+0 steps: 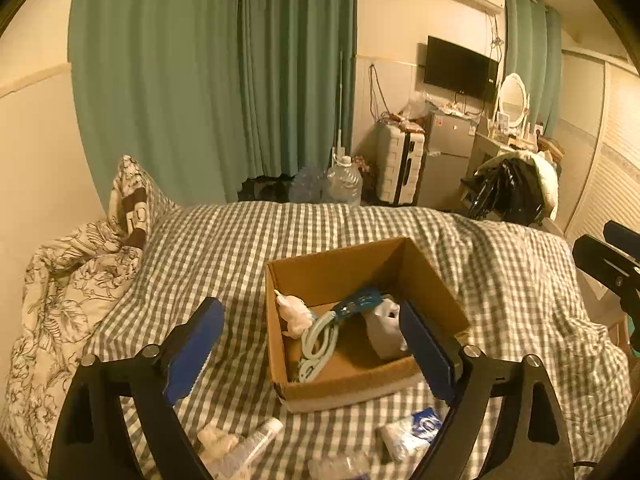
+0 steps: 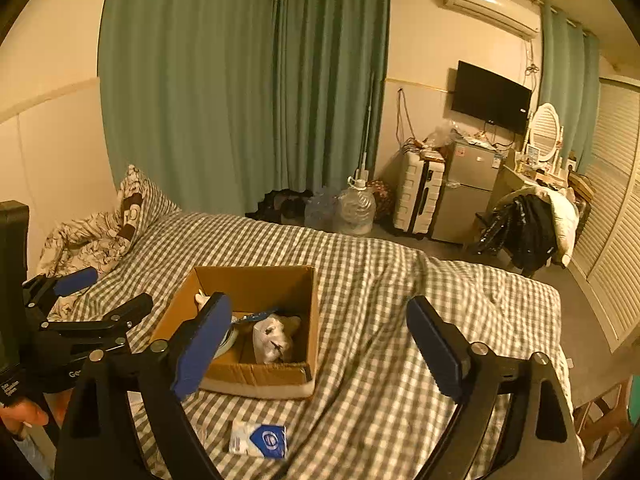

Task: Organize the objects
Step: 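Grasp the clear jar of floss picks with the left tool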

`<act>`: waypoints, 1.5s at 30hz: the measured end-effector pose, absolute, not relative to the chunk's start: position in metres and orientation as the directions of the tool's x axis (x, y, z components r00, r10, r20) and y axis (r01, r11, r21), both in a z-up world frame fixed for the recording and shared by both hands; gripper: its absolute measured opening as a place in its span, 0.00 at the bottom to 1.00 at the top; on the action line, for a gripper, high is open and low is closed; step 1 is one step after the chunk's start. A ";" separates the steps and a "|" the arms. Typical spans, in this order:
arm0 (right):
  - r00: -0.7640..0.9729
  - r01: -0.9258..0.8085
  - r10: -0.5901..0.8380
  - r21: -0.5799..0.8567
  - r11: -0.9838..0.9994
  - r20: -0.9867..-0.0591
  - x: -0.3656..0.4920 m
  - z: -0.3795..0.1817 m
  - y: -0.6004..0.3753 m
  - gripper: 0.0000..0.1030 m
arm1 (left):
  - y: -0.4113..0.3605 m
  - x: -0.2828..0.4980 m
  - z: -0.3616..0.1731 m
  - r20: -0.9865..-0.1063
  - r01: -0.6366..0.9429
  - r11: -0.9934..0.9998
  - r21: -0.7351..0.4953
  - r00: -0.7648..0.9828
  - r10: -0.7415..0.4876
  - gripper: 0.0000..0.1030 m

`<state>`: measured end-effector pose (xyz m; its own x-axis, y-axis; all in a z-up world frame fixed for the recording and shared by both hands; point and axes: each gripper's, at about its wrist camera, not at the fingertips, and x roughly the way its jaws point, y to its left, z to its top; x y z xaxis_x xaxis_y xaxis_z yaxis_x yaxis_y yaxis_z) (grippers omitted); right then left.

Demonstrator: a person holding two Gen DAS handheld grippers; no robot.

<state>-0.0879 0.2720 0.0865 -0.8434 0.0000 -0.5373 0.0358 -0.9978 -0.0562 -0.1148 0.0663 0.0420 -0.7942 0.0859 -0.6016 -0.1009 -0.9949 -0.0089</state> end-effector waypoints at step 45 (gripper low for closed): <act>-0.639 0.068 -0.021 -0.029 -0.997 -0.769 -0.045 -0.092 0.258 0.99 | 0.083 -0.036 -0.154 -0.813 -0.164 -0.987 -0.001 -0.574 0.096 0.67</act>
<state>-0.0453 0.2583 -0.0917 -0.6392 -0.0210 -0.7688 0.0678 -0.9973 -0.0292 -0.0359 0.0828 -0.1537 -0.5742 0.0962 -0.8131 -0.1635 -0.9865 -0.0013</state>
